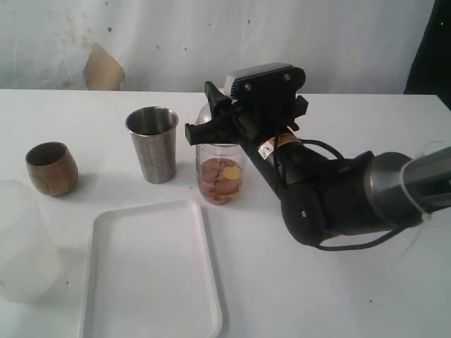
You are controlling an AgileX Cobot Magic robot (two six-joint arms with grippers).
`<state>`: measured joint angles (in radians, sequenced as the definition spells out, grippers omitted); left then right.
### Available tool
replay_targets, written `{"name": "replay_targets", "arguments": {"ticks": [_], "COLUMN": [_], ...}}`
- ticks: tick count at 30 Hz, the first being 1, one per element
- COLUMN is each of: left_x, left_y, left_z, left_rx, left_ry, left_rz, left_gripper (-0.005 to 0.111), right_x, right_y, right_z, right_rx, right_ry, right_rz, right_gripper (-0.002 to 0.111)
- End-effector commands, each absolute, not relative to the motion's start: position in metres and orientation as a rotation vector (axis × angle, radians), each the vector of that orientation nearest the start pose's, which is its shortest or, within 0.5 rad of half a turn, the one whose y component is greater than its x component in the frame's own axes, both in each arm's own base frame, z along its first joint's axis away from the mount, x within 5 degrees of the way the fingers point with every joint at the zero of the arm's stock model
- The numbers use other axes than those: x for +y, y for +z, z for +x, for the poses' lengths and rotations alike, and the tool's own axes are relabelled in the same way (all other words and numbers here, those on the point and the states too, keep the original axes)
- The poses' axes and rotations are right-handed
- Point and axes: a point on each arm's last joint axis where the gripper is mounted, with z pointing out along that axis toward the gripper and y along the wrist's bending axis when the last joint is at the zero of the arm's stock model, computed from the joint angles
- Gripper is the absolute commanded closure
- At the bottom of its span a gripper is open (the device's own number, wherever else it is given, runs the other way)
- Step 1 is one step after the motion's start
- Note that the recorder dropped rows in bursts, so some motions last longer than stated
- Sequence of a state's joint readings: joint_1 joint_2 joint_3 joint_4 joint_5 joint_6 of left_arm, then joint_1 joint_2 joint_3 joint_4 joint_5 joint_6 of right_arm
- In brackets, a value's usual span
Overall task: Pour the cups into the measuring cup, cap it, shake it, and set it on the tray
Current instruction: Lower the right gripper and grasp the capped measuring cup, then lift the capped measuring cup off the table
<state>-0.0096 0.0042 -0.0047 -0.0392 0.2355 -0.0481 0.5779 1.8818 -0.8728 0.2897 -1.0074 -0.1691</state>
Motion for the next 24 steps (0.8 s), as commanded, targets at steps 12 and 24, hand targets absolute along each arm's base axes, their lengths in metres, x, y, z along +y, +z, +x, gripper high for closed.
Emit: {"name": "replay_targets", "arguments": {"ticks": [12, 24], "left_x": [-0.002, -0.002], "left_y": [0.192, 0.192], "left_z": [0.055, 0.055], "left_rx": [1.717, 1.717], "left_ry": [-0.076, -0.076], "left_rz": [-0.048, -0.048], "left_gripper": [0.107, 0.107], "right_x": [0.193, 0.193], "right_y": [0.152, 0.161], "right_z": [0.334, 0.336], "right_rx": [1.735, 1.681], "right_ry": [0.243, 0.245], "right_rz": [-0.305, -0.290], "right_gripper": [0.108, 0.037]}}
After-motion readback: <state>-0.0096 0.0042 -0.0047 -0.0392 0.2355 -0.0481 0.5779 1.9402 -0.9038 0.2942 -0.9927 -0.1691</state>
